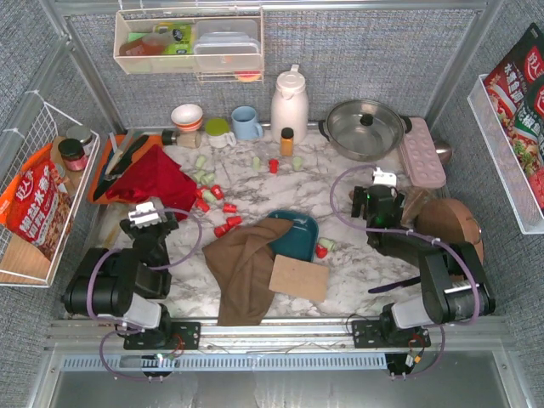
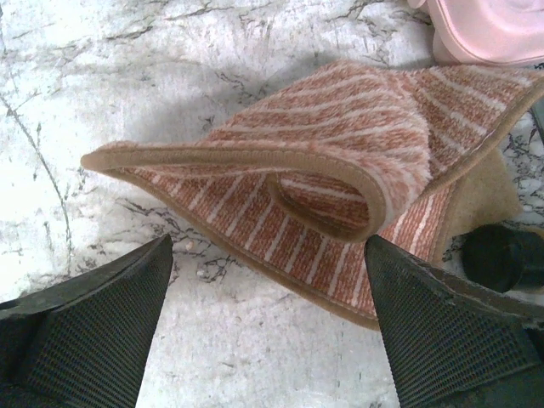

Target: Mix the coffee capsules in the storage basket

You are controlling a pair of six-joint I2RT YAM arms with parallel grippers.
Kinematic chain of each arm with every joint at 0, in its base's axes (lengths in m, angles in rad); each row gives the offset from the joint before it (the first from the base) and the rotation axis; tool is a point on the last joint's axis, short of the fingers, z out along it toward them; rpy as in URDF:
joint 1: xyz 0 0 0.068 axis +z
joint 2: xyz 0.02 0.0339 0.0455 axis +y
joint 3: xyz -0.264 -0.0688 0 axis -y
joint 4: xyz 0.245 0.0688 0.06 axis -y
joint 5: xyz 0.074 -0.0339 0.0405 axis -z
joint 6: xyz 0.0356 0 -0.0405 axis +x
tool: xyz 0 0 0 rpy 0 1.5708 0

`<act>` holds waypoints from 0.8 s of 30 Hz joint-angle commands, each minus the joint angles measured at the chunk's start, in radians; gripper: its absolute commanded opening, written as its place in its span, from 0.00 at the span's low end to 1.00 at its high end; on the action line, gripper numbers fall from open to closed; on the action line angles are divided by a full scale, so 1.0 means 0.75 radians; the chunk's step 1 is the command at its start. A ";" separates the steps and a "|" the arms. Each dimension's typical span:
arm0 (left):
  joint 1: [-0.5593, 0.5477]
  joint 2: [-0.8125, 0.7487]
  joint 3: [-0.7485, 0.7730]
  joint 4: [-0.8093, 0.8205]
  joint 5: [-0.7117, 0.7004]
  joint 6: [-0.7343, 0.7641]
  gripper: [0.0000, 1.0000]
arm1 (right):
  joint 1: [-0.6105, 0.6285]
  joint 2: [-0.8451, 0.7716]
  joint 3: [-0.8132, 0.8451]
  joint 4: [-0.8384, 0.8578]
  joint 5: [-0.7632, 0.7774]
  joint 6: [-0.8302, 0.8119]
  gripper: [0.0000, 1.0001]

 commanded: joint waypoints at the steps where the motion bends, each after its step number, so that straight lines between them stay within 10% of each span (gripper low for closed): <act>1: -0.001 -0.082 0.014 0.032 -0.009 -0.005 0.99 | 0.001 -0.037 -0.048 0.078 -0.042 -0.015 0.99; 12: -0.002 -0.208 0.084 -0.221 -0.035 -0.041 0.99 | 0.003 -0.070 -0.078 0.092 0.009 0.022 0.99; 24: -0.005 -0.649 0.564 -1.505 -0.114 -0.527 0.99 | -0.010 -0.414 -0.097 -0.111 0.141 0.228 0.99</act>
